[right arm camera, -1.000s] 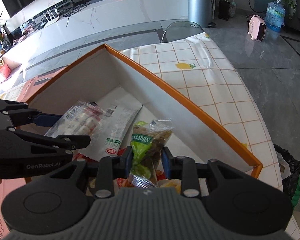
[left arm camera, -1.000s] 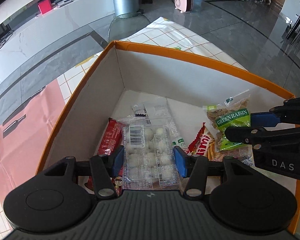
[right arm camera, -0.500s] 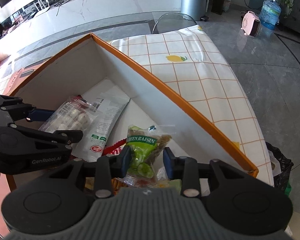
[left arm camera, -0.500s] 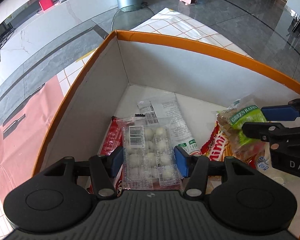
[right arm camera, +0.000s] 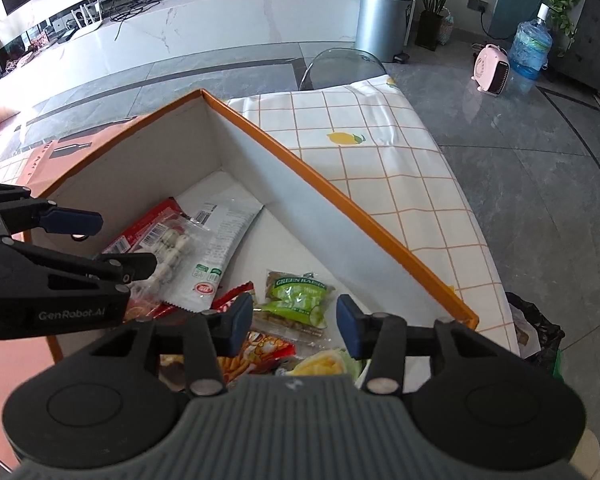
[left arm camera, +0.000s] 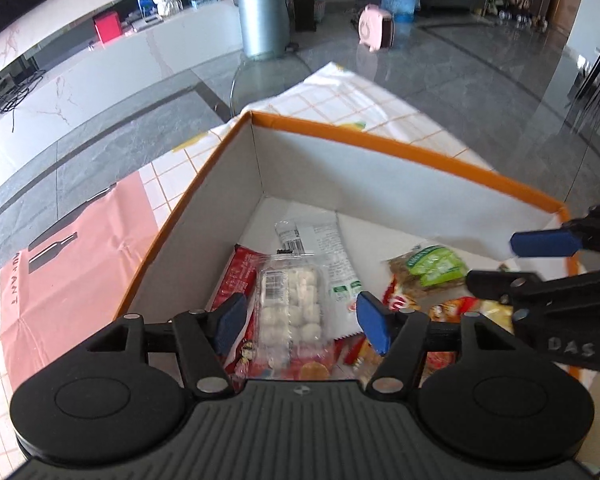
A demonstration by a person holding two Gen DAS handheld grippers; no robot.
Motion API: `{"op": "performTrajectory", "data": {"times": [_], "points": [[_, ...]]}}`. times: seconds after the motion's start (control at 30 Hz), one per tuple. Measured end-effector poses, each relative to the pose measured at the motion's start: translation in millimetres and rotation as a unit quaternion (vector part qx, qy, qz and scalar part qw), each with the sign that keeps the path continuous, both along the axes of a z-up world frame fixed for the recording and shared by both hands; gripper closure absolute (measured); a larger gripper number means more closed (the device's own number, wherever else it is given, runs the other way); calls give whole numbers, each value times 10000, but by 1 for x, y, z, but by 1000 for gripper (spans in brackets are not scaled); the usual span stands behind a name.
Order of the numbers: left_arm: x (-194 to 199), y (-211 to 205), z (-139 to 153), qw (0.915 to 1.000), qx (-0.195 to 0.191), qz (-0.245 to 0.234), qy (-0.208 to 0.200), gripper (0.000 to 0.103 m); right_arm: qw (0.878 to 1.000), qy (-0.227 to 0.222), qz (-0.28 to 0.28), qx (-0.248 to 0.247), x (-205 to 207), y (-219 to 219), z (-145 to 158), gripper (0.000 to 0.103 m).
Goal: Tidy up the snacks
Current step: 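Withdraw both tools from the box back over the pink mat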
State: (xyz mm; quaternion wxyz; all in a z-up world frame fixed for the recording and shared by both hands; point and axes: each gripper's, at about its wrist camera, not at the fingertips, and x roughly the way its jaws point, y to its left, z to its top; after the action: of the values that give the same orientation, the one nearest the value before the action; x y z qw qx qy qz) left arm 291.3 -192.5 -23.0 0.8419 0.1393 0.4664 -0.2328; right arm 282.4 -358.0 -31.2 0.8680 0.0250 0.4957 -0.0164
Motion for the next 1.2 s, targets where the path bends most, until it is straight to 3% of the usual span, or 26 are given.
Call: {"op": "performTrajectory", "data": {"times": [0.2,0.37,0.53,0.7,1.03,1.2], "points": [[-47,18,27,9990,-93,101,-418,29,9995,-232,-78,182,-37,18,13,55],[-87,48,53,9953,-424,358,-794,27,9972,-645,-4,389,-80,36,32,50],[-122,83,58,9905,-628,759,-963,25,9921,-1033,85,708,-122,64,39,48],[-155,122,53,9847,-757,1157,-1061,25,9865,-1265,82,1038,-158,98,31,46],[-210,197,17,9722,-396,1820,-1420,24,9780,-1567,41,1376,-201,168,-9,41],[-220,237,-3,9664,-436,2091,-1429,24,9809,-1491,389,1189,-204,209,-34,41]]}}
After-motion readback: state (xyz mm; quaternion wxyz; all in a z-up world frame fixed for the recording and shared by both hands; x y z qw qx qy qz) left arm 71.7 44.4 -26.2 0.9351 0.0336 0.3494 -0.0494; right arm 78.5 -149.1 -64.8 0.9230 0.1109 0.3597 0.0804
